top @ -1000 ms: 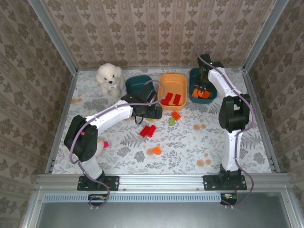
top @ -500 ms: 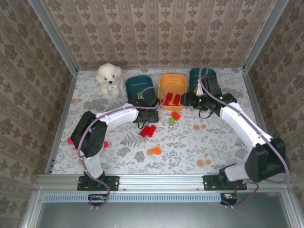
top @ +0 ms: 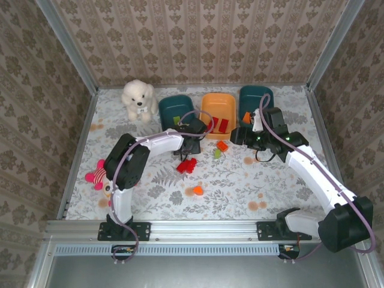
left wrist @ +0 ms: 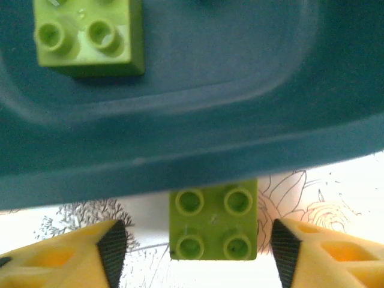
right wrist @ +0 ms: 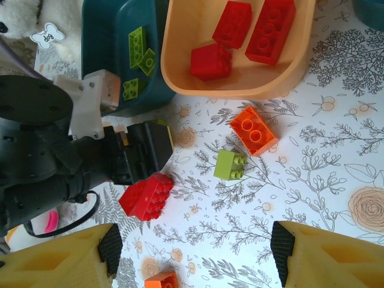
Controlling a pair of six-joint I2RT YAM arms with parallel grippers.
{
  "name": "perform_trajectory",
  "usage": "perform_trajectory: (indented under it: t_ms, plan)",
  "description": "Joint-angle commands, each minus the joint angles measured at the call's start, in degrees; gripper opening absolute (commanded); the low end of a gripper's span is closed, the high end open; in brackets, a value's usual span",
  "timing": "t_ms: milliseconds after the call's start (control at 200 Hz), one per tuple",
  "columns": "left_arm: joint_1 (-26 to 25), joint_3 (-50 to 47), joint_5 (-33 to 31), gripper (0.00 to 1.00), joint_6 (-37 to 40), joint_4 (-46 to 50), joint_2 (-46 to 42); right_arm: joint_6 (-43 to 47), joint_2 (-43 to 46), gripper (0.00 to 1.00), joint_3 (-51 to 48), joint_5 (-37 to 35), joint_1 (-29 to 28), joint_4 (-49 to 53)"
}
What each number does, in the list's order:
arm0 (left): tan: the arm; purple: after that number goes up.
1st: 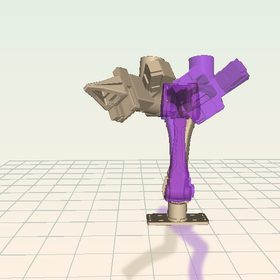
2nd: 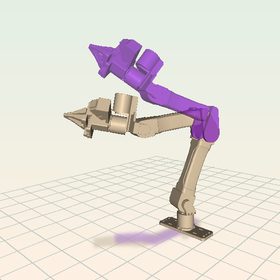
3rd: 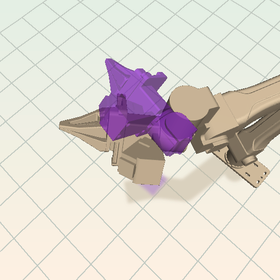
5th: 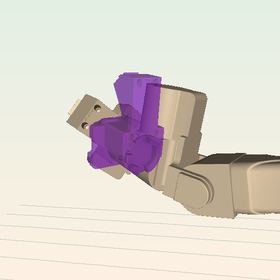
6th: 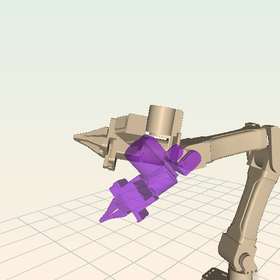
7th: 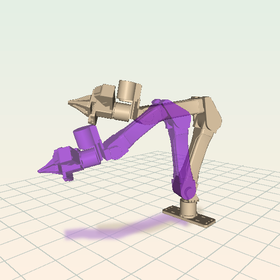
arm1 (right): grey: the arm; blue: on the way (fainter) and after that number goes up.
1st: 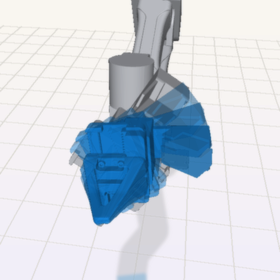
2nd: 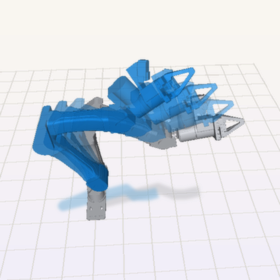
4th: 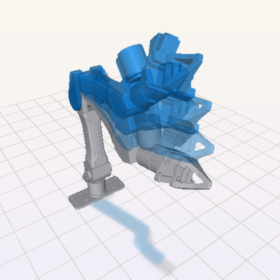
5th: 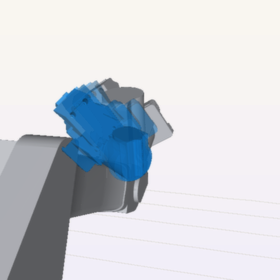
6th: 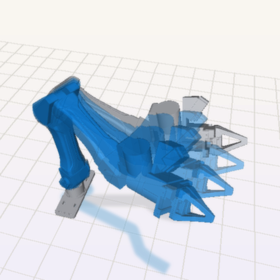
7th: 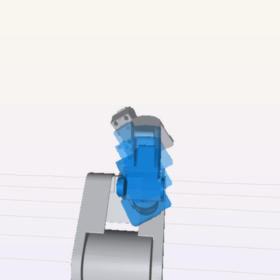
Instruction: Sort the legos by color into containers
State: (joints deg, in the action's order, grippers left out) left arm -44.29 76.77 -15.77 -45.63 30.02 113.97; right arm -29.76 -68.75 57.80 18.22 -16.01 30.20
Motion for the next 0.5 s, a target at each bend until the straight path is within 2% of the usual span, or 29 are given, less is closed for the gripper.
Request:
perform_trajectory:
  t_ms: [0, 235, 370, 495]
  plan:
    - [-0.8, 2.4, -2.1, 0.64, -0.9, 0.4, 2.1, 0.0, 0.0, 0.69, 1.7, 1.3, 0.0, 2.1]
    - [-0.7, 3.8, -3.6, 0.56, 0.4, 0.0, 3.8, -0.3, 0.7, 0.70, 1.1, 2.0, -0.1, 2.8]
    - [-0.8, 4.0, -4.1, 0.38, 1.0, 0.2, 4.1, -0.4, 0.5, 0.70, 1.3, 2.4, -0.1, 2.8]
    - [-0.9, 3.6, -4.5, 0.33, 1.1, 0.8, 3.7, -0.5, 0.4, 0.69, 1.2, 2.5, -0.1, 2.7]
